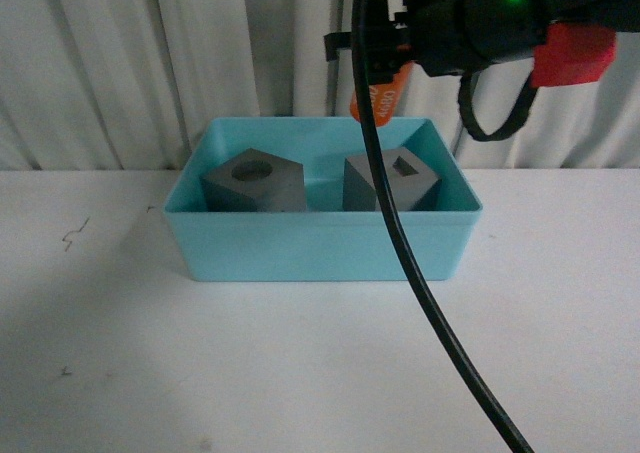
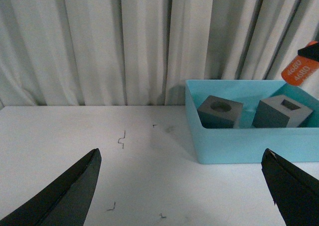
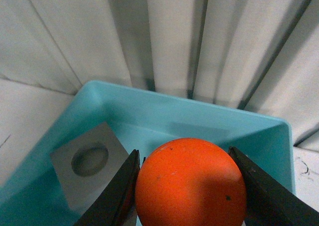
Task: Place gray and orange parts in blue box
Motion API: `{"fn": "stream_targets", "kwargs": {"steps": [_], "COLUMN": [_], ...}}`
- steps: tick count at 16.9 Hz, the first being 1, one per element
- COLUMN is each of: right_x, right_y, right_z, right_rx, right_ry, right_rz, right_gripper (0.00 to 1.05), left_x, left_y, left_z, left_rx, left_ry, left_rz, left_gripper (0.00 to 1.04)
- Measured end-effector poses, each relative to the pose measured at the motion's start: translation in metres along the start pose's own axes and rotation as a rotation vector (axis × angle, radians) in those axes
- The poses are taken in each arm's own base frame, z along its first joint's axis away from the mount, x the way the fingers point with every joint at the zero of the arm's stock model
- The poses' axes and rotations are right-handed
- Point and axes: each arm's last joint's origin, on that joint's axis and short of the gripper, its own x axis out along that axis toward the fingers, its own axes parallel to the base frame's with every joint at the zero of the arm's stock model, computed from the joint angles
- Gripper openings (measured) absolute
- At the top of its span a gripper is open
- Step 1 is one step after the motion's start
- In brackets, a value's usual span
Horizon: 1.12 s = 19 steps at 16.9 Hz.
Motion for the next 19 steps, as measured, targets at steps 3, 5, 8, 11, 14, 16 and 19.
{"fn": "stream_targets", "kwargs": {"steps": [3,5,8,11,14,16,19], "right_x": [0.024,0.037,0.047,0.053,0.062,0.066,0.07], "right_y": [0.017,0.029,0.037,0.038,0.04,0.04,0.04], "right_z": [-0.003,-0.029,-0.053,-0.05,-0.068,-0.074,-0.072], "right_rx": [0.033,0.045,0.049,0.06,0.066,0.069,0.071], "right_ry": [0.011,0.093,0.157,0.152,0.214,0.229,0.222], "right_rz": [-0.008,0.007,0.005,-0.001,-0.005,-0.01,-0.024], "right_gripper": [0.48,0.48,0.48,0.48,0.48,0.48,0.48], "left_x": [0.0,0.0,0.0,0.0,0.0,0.0,0.0], "left_y": [0.0,0.0,0.0,0.0,0.0,0.0,0.0], "left_z": [0.0,0.0,0.0,0.0,0.0,0.0,0.0], "left_rx": [0.0,0.0,0.0,0.0,0.0,0.0,0.0], "left_ry": [0.0,0.0,0.0,0.0,0.0,0.0,0.0], "left_rz": [0.0,0.0,0.0,0.0,0.0,0.0,0.0], "left_gripper": [0.98,0.98,0.98,0.98,0.98,0.98,0.98]}}
